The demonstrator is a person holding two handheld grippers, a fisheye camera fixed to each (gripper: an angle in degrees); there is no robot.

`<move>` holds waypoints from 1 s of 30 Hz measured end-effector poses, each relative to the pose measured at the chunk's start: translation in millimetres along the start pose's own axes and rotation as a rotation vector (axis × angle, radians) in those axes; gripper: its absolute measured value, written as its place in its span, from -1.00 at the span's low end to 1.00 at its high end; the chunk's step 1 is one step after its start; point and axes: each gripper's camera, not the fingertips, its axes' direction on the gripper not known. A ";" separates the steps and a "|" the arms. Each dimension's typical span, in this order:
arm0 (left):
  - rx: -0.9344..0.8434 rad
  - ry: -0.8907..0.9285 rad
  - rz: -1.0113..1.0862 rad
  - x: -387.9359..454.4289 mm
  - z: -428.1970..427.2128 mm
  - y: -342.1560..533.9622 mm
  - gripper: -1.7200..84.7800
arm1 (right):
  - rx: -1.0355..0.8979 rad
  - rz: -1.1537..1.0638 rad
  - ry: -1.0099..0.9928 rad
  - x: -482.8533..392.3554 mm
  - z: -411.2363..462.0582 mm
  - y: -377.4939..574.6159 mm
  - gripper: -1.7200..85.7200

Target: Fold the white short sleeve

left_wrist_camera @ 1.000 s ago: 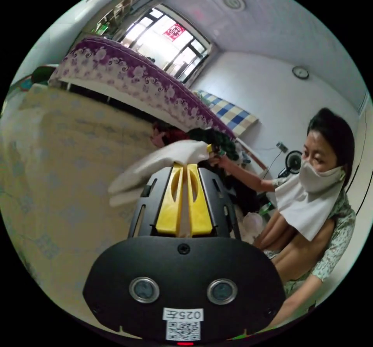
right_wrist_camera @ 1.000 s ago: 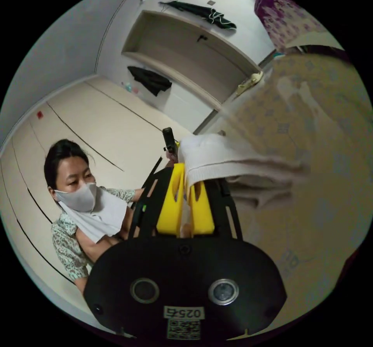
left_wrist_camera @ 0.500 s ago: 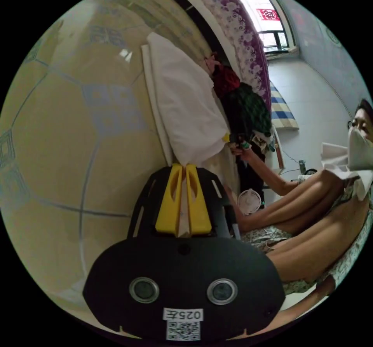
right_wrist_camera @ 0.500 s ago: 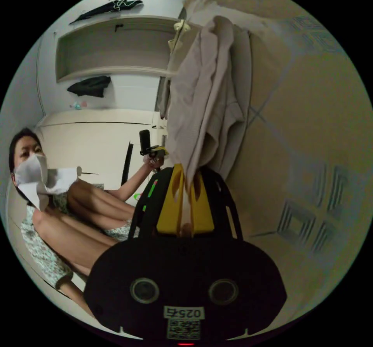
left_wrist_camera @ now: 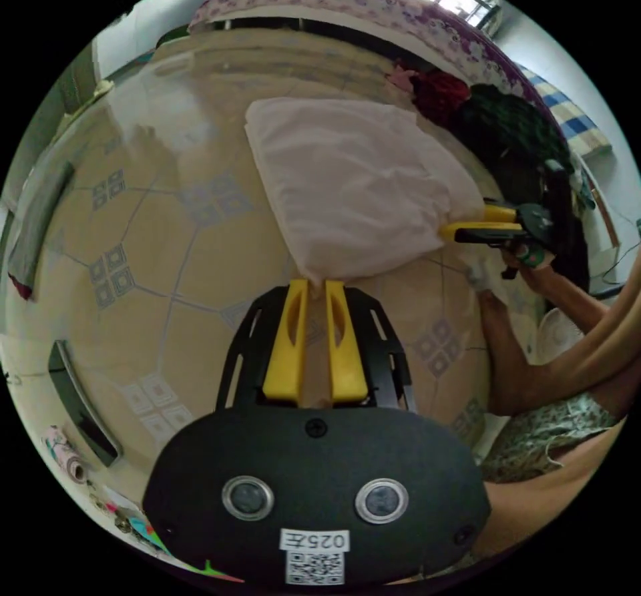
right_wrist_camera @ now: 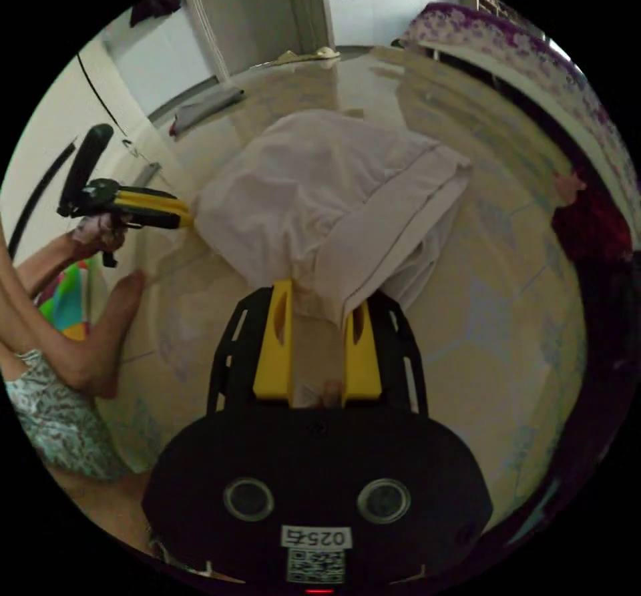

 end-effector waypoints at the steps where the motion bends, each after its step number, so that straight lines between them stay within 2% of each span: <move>1: 0.004 0.031 -0.034 -3.1 -1.6 1.2 -0.95 | 0.018 0.039 0.000 -3.5 2.3 -0.4 -0.70; 6: -0.011 0.118 -0.074 -29.2 -14.6 9.9 -0.90 | -0.011 0.103 -0.130 13.3 8.4 -17.1 -0.70; 8: -0.020 0.095 -0.116 -51.5 -32.0 22.6 -0.87 | -0.065 0.139 -0.270 34.2 8.5 -22.3 -0.69; 12: 0.005 0.051 -0.261 -93.8 -74.9 42.7 -0.86 | -0.068 0.211 -0.296 60.0 -4.9 -18.6 -0.57; 15: 0.100 0.169 -0.381 -119.9 -104.8 51.0 -0.83 | -0.095 0.314 -0.252 80.6 -10.0 -17.8 -0.48; 18: 0.026 0.251 -0.529 -142.6 -96.7 58.9 -0.78 | -0.120 0.441 -0.349 96.6 11.0 -10.7 -0.47; 20: -0.068 0.473 -0.699 -162.3 -76.3 75.5 -0.74 | -0.046 0.588 -0.413 110.3 15.4 -6.0 -0.47; 22: -0.060 0.593 -0.828 -172.3 -71.1 93.4 -0.71 | -0.007 0.683 -0.481 119.7 19.7 -6.1 -0.48; 26: 0.028 0.715 -1.005 -202.4 -75.6 114.1 -0.69 | 0.107 0.901 -0.764 146.7 52.8 -11.4 -0.50; 30: 0.053 0.749 -1.048 -229.5 -75.8 105.4 -0.71 | 0.115 0.938 -0.843 168.2 78.4 -34.4 -0.58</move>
